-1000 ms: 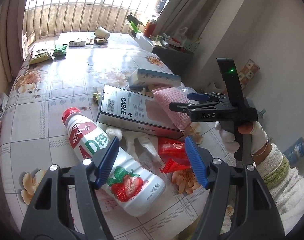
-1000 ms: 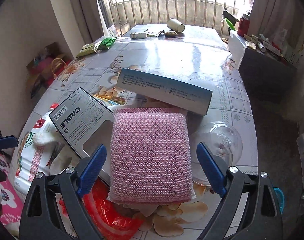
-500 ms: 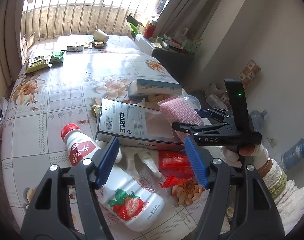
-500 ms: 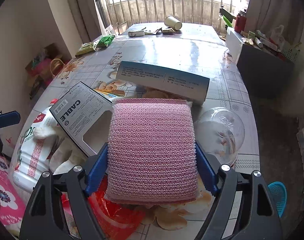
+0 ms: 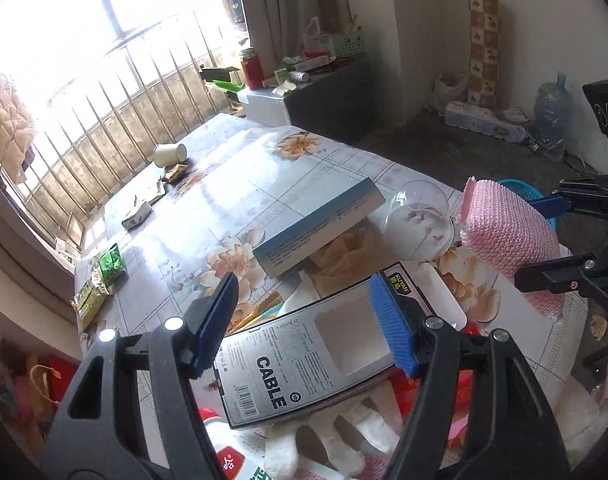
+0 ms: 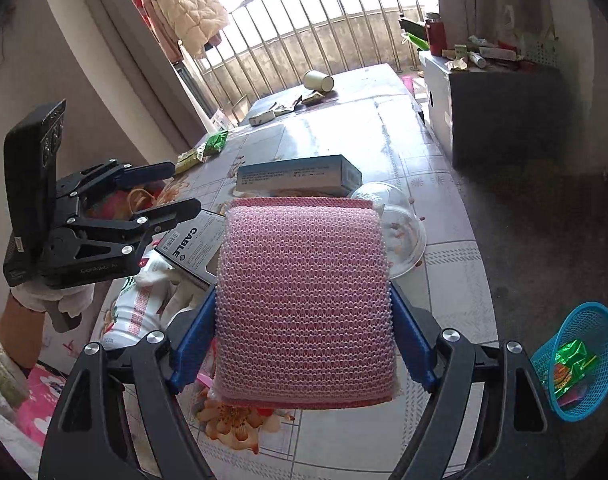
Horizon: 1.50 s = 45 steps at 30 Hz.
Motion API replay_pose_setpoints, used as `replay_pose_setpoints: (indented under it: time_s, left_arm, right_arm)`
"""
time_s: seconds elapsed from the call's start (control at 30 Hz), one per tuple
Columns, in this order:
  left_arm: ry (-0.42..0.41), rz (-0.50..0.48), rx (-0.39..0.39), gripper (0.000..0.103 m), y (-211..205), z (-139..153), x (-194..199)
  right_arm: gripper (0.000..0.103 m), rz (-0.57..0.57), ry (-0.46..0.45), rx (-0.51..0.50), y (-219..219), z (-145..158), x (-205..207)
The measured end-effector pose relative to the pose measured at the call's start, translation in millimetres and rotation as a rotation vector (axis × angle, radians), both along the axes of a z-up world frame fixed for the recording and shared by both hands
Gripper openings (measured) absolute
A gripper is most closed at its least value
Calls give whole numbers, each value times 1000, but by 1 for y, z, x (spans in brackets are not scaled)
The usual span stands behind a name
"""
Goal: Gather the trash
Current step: 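Grasp the blue-white box upright with the left gripper, then carry the box and pad over the wastebasket and open both grippers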
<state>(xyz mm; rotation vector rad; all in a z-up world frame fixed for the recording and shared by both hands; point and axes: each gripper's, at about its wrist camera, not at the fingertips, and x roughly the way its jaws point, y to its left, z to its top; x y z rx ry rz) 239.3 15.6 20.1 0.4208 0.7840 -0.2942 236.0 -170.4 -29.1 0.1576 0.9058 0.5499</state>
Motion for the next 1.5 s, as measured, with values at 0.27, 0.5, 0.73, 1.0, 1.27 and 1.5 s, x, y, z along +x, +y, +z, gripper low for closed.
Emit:
replay_pose_setpoints:
  time_s: [0.27,0.5,0.73,1.0,1.27,1.5]
  left_arm:
    - [41,-78,267,64,-46,-41,61]
    - [108,-132,329,55,-65,-52,82]
    - [126,-173,368,40,-74,-52,81]
    - [62,-148,416,32,-74,-31,79]
    - [-8,-80,348,31,-63,18,69]
    - [-63,-133,239,31,-90,66,23]
  right_arm:
    - [78,-68,34,57,-37,-17,-3]
    - [78,-101,68,96,-57,-34,3]
    - [78,-110,79,128,-67,-43,4]
    - [78,-138,78,147,-80,-43,-2]
    - [78,-169,66,176,-92,-37,-13]
    - [78,-236,62,281,-118,-35,-35]
